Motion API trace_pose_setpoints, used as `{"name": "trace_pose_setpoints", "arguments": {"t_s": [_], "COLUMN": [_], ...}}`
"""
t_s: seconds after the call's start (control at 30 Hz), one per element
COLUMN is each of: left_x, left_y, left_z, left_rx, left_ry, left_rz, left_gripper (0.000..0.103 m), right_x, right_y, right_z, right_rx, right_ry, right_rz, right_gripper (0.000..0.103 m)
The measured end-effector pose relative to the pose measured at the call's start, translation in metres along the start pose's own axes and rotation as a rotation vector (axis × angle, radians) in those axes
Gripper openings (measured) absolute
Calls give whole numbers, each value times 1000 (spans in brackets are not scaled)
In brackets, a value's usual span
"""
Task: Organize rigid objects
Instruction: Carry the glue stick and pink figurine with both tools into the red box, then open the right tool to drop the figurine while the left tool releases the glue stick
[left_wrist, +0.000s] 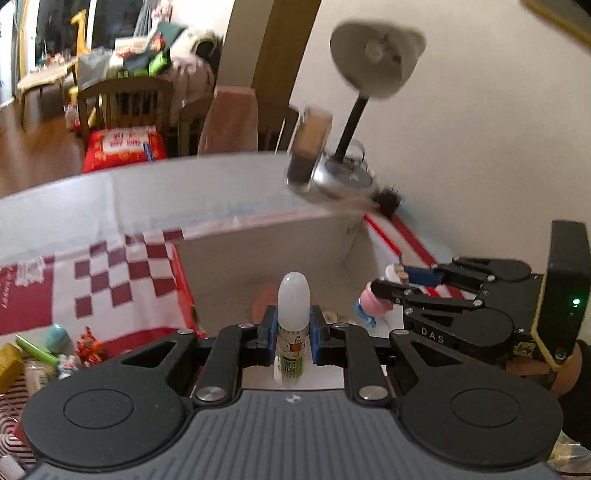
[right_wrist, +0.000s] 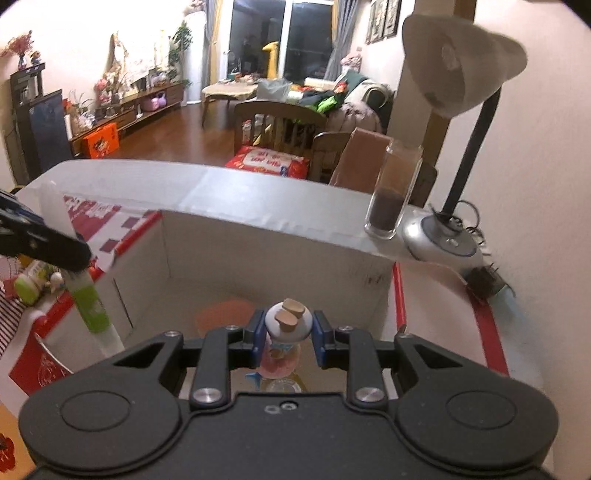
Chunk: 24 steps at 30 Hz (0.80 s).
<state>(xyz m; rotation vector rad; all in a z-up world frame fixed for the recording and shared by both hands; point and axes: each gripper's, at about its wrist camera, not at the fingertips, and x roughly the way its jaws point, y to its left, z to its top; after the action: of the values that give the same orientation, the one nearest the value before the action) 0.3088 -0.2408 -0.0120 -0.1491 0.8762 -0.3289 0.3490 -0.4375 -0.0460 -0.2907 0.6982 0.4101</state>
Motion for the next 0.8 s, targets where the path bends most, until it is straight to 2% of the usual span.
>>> {"name": "trace_pose_setpoints", "arguments": {"t_s": [0.33, 0.57, 0.8], "left_x": [70, 98, 135], "left_y": [-1, 8, 15], "left_z": [0, 12, 20], "left_rx": [-26, -56, -53], "left_ry": [188, 218, 253], "left_rz": [24, 61, 148], "left_gripper": [17, 17, 17], "right_x": [36, 42, 43], "right_y": [-9, -8, -7], "right_z": [-14, -17, -17], "right_rx": [-47, -102, -127], "right_ry": [107, 113, 124], "right_rz": [45, 85, 160], "right_gripper": [25, 25, 25]}}
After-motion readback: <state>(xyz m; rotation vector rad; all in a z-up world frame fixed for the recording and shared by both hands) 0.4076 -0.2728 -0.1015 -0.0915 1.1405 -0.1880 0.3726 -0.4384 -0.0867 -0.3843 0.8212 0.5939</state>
